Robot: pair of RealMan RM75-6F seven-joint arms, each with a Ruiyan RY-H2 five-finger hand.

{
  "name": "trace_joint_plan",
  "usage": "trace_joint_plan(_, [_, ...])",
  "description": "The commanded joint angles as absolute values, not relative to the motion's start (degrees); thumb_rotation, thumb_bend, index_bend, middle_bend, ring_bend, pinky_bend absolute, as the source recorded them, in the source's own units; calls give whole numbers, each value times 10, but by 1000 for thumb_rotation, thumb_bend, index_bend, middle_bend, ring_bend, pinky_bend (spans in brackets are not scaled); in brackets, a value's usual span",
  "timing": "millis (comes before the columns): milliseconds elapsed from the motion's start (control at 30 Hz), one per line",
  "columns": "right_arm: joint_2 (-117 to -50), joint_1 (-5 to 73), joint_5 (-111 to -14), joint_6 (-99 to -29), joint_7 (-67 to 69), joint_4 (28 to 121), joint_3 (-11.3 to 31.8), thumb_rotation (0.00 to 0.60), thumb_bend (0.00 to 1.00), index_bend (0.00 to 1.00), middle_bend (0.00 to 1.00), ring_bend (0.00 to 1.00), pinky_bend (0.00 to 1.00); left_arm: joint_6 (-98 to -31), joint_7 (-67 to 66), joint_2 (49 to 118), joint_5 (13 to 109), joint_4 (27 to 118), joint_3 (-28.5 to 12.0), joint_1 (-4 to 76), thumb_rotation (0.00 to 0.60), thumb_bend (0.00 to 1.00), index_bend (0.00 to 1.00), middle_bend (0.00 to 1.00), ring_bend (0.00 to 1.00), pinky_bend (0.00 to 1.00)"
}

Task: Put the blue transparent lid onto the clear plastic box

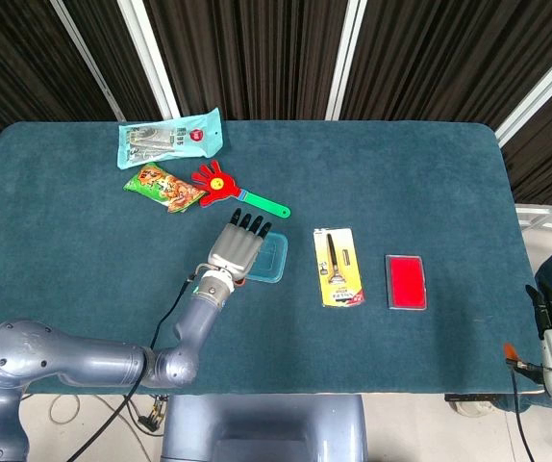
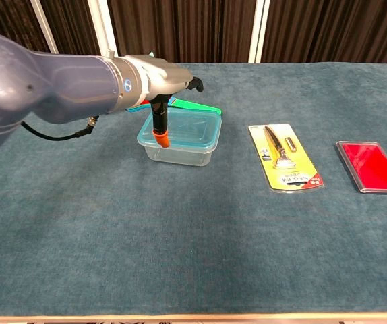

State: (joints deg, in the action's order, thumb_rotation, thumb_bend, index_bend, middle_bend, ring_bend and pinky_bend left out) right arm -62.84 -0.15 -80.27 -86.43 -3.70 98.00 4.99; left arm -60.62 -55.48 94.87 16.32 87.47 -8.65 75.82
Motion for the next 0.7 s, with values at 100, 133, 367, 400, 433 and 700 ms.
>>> trace_joint_plan(100, [-629,-3,-800,-863,-39,981,49,600,336,0,14,0,0,-631,-551,926,179,924,-86,744,600,111,14,40,42,25])
trace_joint_plan(133, [-629,-3,-799,-864,-39,981,49,600,336,0,14,0,0,-633,-553,921,177,932,-87,743,600,111,14,44,43,25])
trace_joint_plan(367, [-628,-2,-796,-864,-39,983,52,600,336,0,14,0,0,-604,-525,914,191,916,-122,746,600,239,115,154,78,28])
trace_joint_plan(400, [-628,-2,-795,-864,-39,984,52,600,336,0,14,0,0,-597,-515,916,197,908,-127,746,600,264,158,190,91,28])
trace_joint_plan(433, [-628,-2,-795,-864,-38,985,53,600,336,0,14,0,0,-587,-501,920,206,896,-134,745,600,285,206,226,105,30])
trace_joint_plan(700, [-629,-3,-792,-864,-32,986,54,600,336,0,14,0,0,-564,-440,954,265,817,-149,739,600,365,503,428,222,76])
